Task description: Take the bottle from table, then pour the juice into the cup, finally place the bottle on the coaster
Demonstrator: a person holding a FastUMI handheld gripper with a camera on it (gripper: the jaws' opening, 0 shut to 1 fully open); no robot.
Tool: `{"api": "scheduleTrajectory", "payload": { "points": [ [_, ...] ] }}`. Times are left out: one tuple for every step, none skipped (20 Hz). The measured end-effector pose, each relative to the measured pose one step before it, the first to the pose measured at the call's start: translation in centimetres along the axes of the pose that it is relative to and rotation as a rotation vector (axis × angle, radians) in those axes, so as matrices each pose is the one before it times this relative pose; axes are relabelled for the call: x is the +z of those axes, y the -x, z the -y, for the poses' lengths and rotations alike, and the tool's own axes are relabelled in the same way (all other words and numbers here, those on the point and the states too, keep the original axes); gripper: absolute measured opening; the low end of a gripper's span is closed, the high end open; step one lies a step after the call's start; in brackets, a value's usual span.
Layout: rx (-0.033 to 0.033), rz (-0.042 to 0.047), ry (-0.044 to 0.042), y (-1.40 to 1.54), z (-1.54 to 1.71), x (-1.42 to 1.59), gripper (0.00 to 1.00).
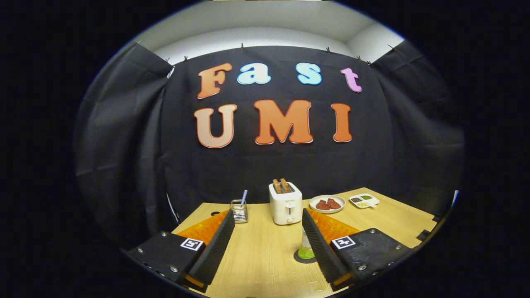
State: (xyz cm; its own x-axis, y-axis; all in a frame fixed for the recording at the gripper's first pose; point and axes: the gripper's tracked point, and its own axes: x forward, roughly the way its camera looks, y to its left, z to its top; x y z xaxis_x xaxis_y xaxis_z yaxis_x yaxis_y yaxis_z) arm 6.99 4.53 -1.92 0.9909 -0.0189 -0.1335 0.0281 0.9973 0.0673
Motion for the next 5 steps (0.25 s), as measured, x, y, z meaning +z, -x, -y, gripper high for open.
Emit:
{"api": "scheduleTrajectory", "payload": {
  "points": [
    [0.02800, 0.01231, -0.00360, 0.822, -1.156, 0.711, 0.97],
    [0.02539, 0.01993, -0.02115, 0.628, -1.048, 0.671, 0.97],
    [0.02439, 0.02052, -0.02356, 0.533, -0.927, 0.619, 0.97],
    [0.01053, 0.01209, -0.01351, 0.529, -0.416, 0.401, 0.97],
    [-0.00609, 0.00353, 0.00646, 0.430, 0.072, 0.156, 0.97]
  ]
}}
